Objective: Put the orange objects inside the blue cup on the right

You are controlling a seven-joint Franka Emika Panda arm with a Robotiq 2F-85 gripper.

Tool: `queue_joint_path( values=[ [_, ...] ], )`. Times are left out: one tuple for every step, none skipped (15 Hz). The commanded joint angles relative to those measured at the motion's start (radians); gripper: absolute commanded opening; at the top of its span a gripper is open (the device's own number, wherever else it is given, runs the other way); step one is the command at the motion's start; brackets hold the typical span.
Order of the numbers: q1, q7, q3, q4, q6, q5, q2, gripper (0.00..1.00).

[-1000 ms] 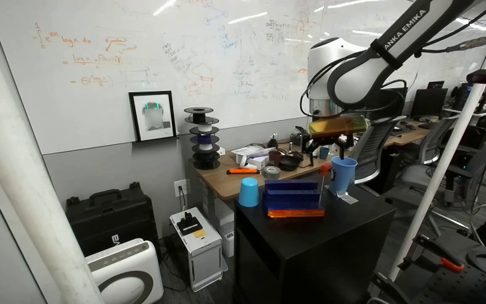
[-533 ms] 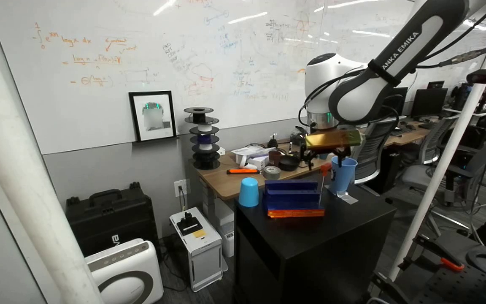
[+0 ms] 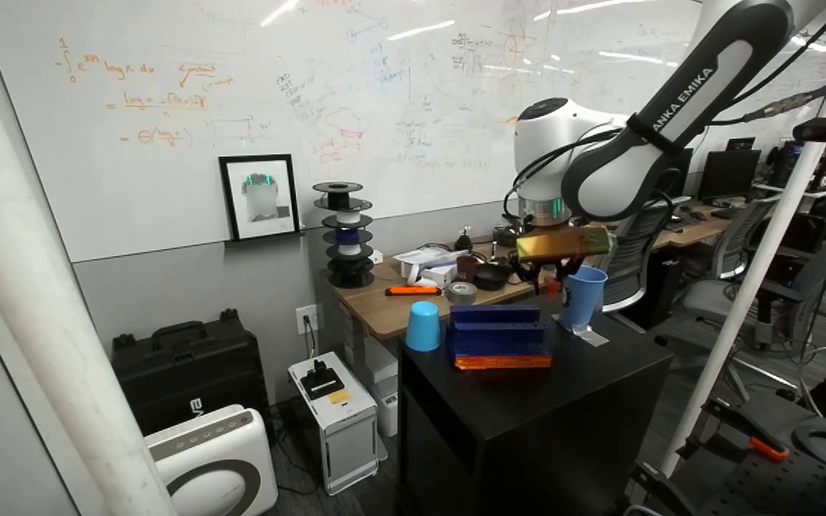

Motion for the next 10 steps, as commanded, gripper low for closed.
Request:
queue_joint_path(
  values=[
    [0.029, 0.024, -0.016, 0.000, 0.013, -0.041, -0.005, 0.11],
    [0.031, 0.017, -0.014, -0.003, 0.012, -0.043, -0.012, 0.09],
    [0.033, 0.010, -0.012, -0.006, 0.009, -0.041, -0.021, 0.08],
    [0.035, 0.009, -0.011, -0.010, 0.009, -0.043, -0.030, 0.12],
    [0.036, 0.004, -0.010, -0.015, 0.010, -0.043, -0.040, 0.12],
    [0.038, 0.005, -0.009, -0.021, 0.008, -0.046, -0.055, 0.12],
    [0.039, 0.001, -0.008, -0.026, 0.008, -0.046, -0.066, 0.12],
    [0.039, 0.000, -0.007, -0.032, 0.006, -0.049, -0.083, 0.12],
    [0.040, -0.001, -0.005, -0.038, 0.006, -0.054, -0.099, 0.12],
    [0.039, -0.006, -0.002, -0.049, 0.006, -0.055, -0.121, 0.13]
  ],
)
